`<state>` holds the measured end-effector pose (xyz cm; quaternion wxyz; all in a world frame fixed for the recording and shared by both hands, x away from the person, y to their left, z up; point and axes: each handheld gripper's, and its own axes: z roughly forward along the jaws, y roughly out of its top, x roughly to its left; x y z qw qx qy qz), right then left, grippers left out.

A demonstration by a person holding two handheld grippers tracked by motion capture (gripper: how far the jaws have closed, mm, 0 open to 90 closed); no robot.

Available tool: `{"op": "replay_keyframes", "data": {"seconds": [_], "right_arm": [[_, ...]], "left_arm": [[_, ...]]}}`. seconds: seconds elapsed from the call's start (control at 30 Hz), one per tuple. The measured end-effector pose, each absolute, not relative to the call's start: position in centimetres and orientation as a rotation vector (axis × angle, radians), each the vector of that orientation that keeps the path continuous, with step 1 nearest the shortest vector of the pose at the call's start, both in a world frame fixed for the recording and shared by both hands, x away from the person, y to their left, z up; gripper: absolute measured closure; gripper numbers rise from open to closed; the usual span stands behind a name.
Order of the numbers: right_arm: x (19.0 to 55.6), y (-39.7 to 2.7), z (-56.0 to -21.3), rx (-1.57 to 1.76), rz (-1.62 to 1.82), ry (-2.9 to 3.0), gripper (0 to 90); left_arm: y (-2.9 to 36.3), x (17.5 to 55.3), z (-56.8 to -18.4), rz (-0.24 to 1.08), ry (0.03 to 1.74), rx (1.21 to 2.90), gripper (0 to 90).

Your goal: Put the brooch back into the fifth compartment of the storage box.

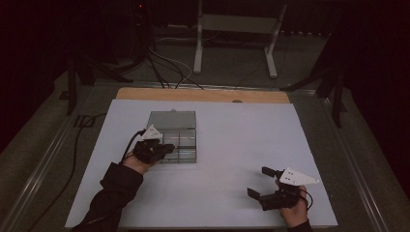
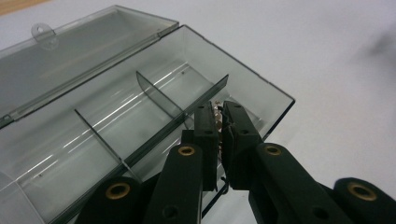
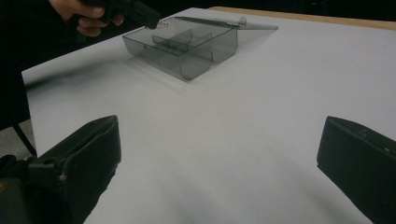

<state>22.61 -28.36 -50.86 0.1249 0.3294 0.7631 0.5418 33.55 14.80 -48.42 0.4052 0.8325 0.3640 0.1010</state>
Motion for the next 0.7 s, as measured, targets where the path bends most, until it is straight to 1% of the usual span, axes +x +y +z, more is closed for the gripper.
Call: {"op": "replay_keyframes", "data": {"seconds": [0.7], "right_arm": [[22.6, -28.4, -50.8, 0.959, 1.582, 2.226, 0.0]], "left_arm": [[15.4, 34.4, -50.1, 0.215, 0.994, 2.153, 87.2]]}}
